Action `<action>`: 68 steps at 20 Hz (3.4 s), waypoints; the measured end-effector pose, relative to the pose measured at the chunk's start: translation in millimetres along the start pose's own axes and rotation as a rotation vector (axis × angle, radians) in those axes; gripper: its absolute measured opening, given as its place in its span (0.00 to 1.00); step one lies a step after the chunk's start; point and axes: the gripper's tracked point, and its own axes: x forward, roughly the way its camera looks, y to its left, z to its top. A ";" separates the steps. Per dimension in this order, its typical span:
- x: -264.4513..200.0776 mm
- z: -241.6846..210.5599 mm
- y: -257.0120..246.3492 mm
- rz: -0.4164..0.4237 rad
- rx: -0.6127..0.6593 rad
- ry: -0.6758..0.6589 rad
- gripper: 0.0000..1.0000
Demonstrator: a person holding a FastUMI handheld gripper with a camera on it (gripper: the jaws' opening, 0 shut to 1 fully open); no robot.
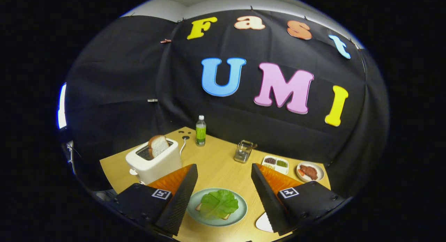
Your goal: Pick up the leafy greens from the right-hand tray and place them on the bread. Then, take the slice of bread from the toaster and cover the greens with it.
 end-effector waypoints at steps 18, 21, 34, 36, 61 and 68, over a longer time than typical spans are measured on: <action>113.1 38.0 204.0 0.207 0.050 0.089 0.94; 152.9 8.2 223.1 0.202 0.053 0.181 0.90; 233.0 -74.7 225.4 0.056 0.144 0.432 0.61; 232.4 -86.1 225.0 0.055 0.172 0.474 0.50; 77.6 -20.4 -12.6 -0.153 0.341 0.200 0.15; 66.2 -130.4 -9.5 -0.191 0.475 0.304 0.15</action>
